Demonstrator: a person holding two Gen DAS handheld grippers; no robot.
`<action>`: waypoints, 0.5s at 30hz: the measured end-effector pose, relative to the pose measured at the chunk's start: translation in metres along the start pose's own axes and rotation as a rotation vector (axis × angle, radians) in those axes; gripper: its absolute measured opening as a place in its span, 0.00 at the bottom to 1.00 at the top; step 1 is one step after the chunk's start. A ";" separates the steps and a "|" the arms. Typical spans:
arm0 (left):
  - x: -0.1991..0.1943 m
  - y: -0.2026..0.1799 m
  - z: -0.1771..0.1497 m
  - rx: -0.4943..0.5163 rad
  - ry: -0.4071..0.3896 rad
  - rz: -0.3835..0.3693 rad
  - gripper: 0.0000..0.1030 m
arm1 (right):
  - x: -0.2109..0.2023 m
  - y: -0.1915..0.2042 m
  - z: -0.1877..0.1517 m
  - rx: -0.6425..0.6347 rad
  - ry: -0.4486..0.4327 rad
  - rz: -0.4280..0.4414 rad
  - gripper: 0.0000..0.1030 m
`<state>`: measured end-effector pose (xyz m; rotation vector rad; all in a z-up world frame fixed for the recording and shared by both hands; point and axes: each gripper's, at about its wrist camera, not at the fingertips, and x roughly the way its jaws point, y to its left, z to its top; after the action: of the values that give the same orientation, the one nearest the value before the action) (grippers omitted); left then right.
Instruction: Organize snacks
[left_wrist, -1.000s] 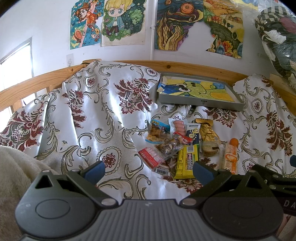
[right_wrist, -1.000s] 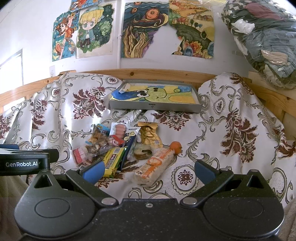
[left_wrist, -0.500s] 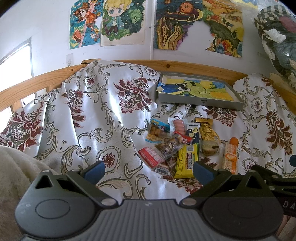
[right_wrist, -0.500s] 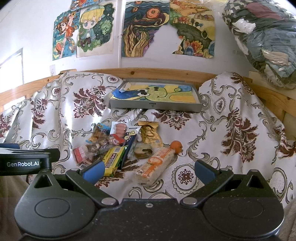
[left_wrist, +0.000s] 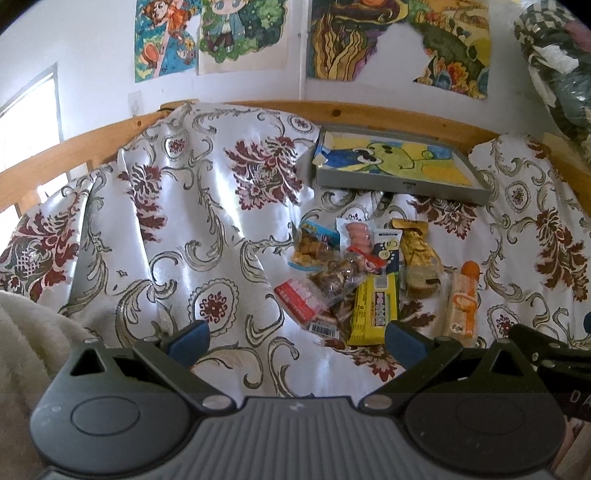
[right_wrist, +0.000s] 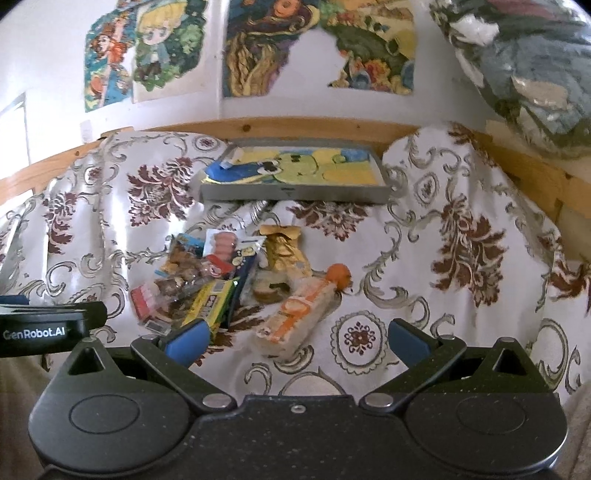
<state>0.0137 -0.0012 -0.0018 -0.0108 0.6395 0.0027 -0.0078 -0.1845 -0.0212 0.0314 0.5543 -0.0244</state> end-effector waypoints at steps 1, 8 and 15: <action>0.001 0.000 0.001 0.004 0.005 -0.002 1.00 | 0.001 -0.001 0.001 0.006 0.010 -0.002 0.99; 0.013 -0.004 0.011 0.019 0.059 -0.024 1.00 | 0.014 -0.004 0.011 0.001 0.056 -0.006 0.99; 0.026 -0.007 0.023 0.037 0.089 -0.034 1.00 | 0.032 -0.008 0.020 0.007 0.115 0.008 0.99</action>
<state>0.0489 -0.0079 0.0011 0.0135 0.7278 -0.0429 0.0297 -0.1932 -0.0209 0.0418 0.6693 -0.0170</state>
